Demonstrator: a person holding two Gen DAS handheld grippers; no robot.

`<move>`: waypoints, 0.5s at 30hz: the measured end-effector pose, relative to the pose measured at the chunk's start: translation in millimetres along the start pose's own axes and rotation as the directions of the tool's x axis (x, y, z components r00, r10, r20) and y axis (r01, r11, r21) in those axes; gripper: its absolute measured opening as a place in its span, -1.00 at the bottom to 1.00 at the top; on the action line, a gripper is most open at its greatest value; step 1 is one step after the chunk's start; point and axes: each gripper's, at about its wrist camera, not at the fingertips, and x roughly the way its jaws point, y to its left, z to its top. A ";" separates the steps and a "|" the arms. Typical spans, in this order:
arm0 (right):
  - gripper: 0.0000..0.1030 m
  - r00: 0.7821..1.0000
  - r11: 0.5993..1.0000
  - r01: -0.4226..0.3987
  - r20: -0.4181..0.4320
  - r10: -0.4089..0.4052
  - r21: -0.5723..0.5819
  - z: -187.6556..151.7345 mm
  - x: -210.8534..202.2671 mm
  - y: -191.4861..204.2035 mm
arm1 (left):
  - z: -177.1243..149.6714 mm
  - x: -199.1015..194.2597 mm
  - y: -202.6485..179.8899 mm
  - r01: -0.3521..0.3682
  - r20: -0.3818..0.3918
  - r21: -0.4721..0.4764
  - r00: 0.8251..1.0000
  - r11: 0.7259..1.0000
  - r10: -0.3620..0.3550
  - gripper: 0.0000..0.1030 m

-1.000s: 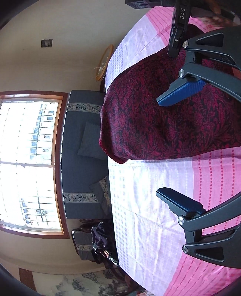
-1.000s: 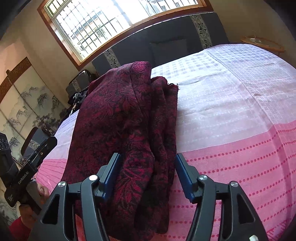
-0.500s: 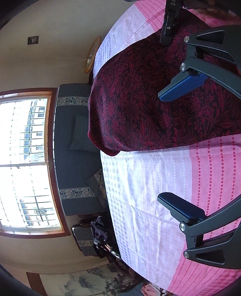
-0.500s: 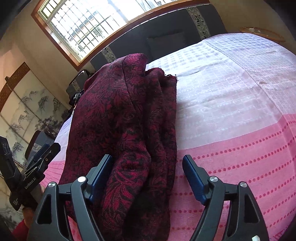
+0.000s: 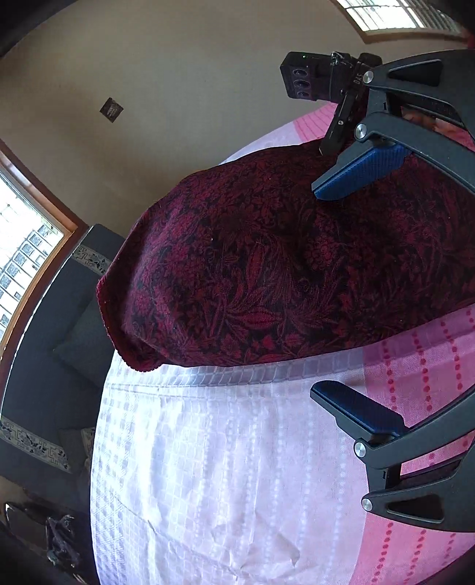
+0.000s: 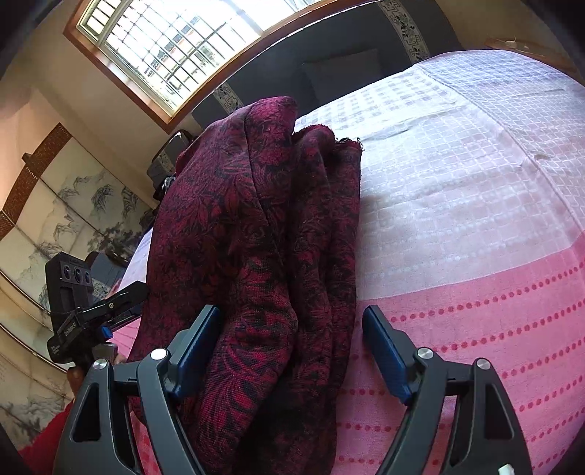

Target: Fold small clothes

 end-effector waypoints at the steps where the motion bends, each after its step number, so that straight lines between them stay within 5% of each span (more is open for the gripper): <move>1: 0.50 1.000 1.000 -0.012 -0.004 0.012 0.007 4.0 0.7 -3.2 | 3.2 4.4 4.4 0.035 -0.020 -0.018 0.999 0.999 -0.036 0.92; 6: 0.52 0.997 0.997 -0.069 -0.041 0.070 0.024 20.9 8.6 -14.3 | 17.3 21.1 12.3 0.185 -0.098 -0.053 0.977 0.981 -0.189 0.92; 15: 0.68 0.986 0.991 -0.137 -0.093 0.136 -0.004 55.9 32.6 -25.4 | 35.0 35.0 3.8 0.203 -0.134 -0.007 0.970 0.979 -0.202 0.92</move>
